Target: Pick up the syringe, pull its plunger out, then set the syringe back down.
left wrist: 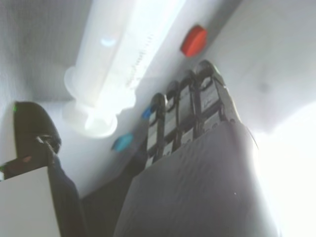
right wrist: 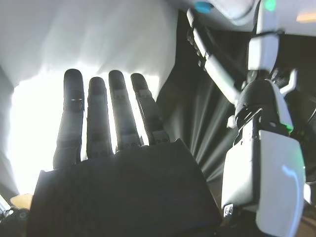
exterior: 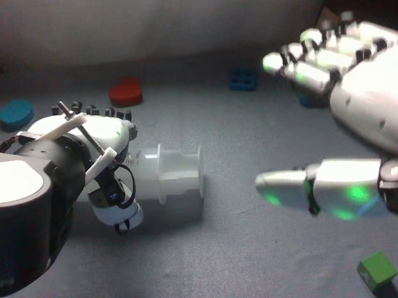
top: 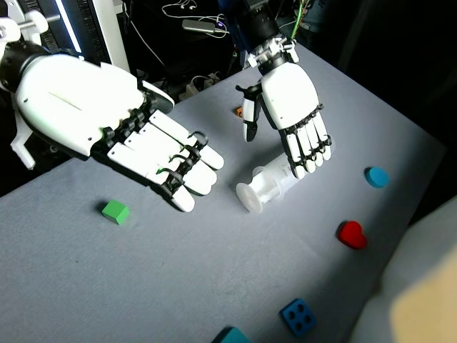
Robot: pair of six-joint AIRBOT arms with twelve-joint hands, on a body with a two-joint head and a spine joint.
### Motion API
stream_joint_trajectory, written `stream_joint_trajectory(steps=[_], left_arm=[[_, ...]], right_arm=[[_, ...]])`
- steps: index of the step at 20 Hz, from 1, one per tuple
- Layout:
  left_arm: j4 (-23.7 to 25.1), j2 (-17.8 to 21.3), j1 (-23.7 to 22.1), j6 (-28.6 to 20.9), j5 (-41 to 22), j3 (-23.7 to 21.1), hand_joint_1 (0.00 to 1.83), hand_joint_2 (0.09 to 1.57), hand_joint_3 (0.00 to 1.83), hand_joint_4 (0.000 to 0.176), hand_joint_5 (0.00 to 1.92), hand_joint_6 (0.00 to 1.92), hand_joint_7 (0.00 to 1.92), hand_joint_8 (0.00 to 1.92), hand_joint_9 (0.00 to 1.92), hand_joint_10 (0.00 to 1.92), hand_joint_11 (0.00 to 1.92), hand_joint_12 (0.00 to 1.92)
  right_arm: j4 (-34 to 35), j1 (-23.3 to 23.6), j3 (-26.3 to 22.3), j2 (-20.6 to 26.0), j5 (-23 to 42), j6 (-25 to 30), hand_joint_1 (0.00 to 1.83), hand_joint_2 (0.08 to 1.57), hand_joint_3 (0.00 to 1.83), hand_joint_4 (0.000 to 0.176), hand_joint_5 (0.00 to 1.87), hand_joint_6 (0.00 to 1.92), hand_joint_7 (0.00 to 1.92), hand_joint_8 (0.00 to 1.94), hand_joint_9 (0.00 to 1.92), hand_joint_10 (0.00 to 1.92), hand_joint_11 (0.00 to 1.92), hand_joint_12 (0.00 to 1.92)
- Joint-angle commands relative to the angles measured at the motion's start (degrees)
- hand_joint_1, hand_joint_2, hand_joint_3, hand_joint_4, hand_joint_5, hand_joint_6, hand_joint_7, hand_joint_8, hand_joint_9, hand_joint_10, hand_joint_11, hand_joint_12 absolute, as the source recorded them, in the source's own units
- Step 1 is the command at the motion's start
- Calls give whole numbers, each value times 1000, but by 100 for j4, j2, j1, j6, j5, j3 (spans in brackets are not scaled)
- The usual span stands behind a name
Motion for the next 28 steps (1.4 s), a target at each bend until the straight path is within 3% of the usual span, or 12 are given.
stream_joint_trajectory(steps=[1, 4, 10, 12, 15, 18, 20, 23, 25, 28], left_arm=[[471, -74, 9, 9, 152, 70, 1002, 953, 0, 0, 150, 1, 108, 0, 70, 2, 0, 133], [471, -247, 85, 9, 121, 283, 995, 951, 0, 0, 141, 0, 107, 0, 69, 2, 0, 135], [531, -568, 309, 9, 35, 616, 997, 951, 0, 0, 157, 5, 108, 0, 70, 1, 0, 144], [609, -688, 412, 0, 9, 715, 991, 946, 0, 0, 153, 1, 99, 0, 63, 0, 0, 128], [843, -836, 638, -431, -48, 852, 979, 944, 0, 0, 167, 6, 99, 1, 58, 0, 0, 121], [936, -917, 759, -514, -142, 977, 983, 943, 0, 0, 171, 4, 102, 1, 60, 0, 0, 106], [950, -988, 792, -520, -176, 1086, 997, 948, 0, 0, 198, 1, 124, 0, 83, 0, 0, 195], [964, -1131, 830, -554, -323, 1287, 995, 948, 0, 0, 210, 3, 132, 5, 87, 4, 0, 152], [973, -1225, 832, -554, -390, 1374, 995, 947, 0, 0, 225, 1, 159, 3, 116, 4, 0, 244], [1373, -1173, 796, -664, -880, 1402, 994, 947, 0, 0, 231, 2, 174, 5, 144, 8, 0, 287]], right_arm=[[-345, 189, -16, 5, 294, -165, 19, 971, 0, 0, 74, 3, 109, 2, 56, 2, 0, 471], [-238, 541, 27, -71, 86, -620, 20, 972, 0, 0, 80, 4, 111, 3, 58, 2, 0, 461], [203, 595, 21, -422, 714, -1278, 0, 983, 3, 0, 88, 3, 124, 3, 64, 2, 0, 415], [211, 380, 28, -649, 1166, -1192, 1, 984, 2, 0, 86, 0, 107, 4, 50, 5, 0, 292], [212, 66, 40, -738, 1136, -1118, 15, 986, 2, 0, 76, 0, 91, 0, 21, 1, 0, 175], [205, -159, 186, -725, 1103, -1032, 24, 993, 4, 0, 58, 0, 75, 0, 9, 0, 0, 168], [26, -268, 299, -695, 1059, -839, 35, 991, 1, 0, 71, 2, 109, 4, 39, 5, 0, 228], [-35, -255, 322, -653, 999, -637, 36, 992, 2, 0, 63, 0, 99, 0, 41, 5, 0, 234], [-39, -226, 322, -656, 983, -530, 34, 994, 3, 0, 63, 0, 98, 0, 41, 4, 0, 232], [-40, -207, 331, -657, 979, -439, 35, 992, 1, 0, 60, 0, 80, 0, 32, 0, 0, 192]])
